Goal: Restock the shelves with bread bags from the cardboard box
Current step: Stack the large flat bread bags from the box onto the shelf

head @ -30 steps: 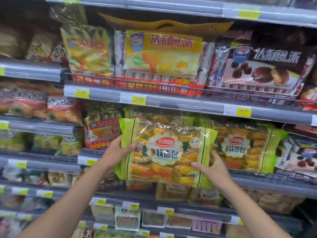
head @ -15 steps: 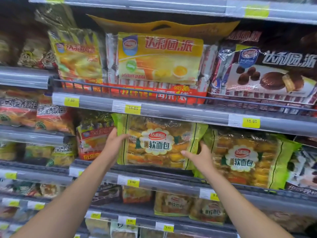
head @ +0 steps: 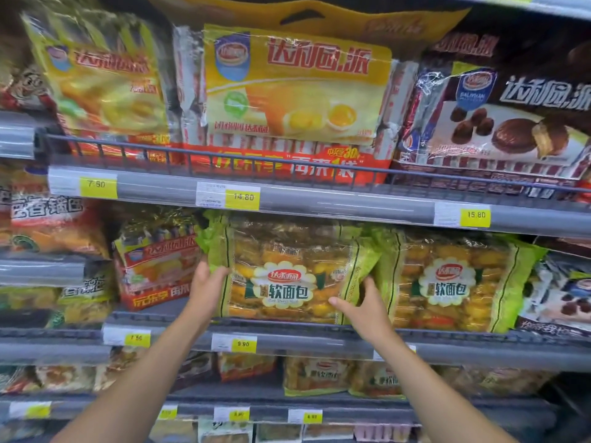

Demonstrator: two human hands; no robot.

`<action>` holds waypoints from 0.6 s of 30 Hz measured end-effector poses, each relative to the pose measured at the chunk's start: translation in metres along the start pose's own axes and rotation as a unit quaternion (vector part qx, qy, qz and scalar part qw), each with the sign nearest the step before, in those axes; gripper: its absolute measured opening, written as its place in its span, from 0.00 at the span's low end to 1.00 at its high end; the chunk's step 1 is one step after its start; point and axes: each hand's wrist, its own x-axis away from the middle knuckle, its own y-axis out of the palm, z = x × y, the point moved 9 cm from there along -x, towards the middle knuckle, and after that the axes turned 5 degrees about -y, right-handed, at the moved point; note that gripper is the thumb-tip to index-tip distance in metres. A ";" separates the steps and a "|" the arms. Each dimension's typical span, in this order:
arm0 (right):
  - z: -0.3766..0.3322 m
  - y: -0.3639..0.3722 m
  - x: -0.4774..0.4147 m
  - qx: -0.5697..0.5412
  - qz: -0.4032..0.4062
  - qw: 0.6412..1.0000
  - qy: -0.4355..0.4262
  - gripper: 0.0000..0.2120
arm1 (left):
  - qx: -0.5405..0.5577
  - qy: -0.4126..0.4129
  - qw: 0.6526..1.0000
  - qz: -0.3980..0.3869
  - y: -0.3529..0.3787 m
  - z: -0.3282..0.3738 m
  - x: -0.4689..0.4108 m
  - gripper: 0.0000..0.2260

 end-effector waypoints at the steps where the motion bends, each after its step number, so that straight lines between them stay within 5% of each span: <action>1: 0.000 0.000 0.000 -0.002 0.004 1.000 0.001 0.52 | -0.013 0.001 1.000 0.001 0.000 -0.002 -0.001 0.27; 10: -0.011 -0.007 0.019 0.008 0.088 0.995 -0.052 0.48 | -0.114 0.048 0.989 0.080 -0.017 0.012 0.013 0.29; 14: -0.010 -0.004 0.017 -0.063 0.073 0.995 -0.012 0.47 | -0.097 -0.024 0.995 0.030 -0.009 -0.004 0.010 0.22; 18: -0.008 -0.009 0.013 -0.095 0.063 0.993 0.009 0.44 | -0.100 -0.057 0.993 -0.001 -0.001 -0.005 0.009 0.26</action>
